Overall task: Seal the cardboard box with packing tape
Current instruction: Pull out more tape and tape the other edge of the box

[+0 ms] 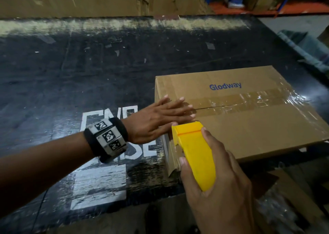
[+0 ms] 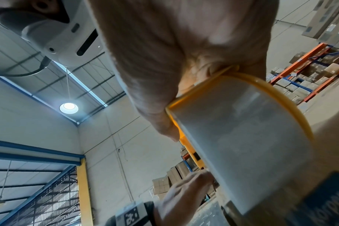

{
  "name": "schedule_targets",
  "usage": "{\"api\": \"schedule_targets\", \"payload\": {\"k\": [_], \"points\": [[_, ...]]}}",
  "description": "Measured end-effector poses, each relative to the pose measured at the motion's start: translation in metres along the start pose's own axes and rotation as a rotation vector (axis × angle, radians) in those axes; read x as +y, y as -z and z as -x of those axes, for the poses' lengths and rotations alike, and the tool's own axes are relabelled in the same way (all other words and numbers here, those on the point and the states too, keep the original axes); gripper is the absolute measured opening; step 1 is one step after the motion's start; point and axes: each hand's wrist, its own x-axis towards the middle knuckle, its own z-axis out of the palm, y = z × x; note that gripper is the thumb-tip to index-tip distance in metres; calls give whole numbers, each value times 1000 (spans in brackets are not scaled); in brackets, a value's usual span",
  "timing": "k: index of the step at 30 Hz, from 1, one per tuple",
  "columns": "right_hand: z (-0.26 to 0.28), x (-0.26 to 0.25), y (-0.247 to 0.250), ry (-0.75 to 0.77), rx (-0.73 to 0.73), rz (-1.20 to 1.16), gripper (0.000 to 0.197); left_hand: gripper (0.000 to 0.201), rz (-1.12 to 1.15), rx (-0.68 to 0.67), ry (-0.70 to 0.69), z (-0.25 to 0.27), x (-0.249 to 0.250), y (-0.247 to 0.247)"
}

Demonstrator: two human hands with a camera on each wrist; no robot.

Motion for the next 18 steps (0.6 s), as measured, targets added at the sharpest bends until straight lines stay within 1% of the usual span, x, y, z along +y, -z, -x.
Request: {"api": "schedule_targets", "payload": {"k": [2,5,7,8,10,13,15,18], "points": [[-4,-1,1,-7,-60,20,72,52,-7,12,11,3,3,-3],[-8,-2,7,-38,-202,15,76,50,-26,27,20,0,-1,-4],[0,-2,15,-49,-267,27,78,49,-24,31,30,-2,-2,-6],[8,0,20,-41,-278,44,78,49,-25,37,35,-2,-2,-7],[29,6,31,-19,-240,86,76,49,-32,51,40,-2,-1,-9],[64,19,47,9,-204,142,80,48,-19,54,56,-2,3,-10],[78,27,50,-5,-214,135,80,47,-2,54,78,-3,6,-10],[85,41,37,-72,-295,99,76,46,19,68,107,-5,12,-10]]}}
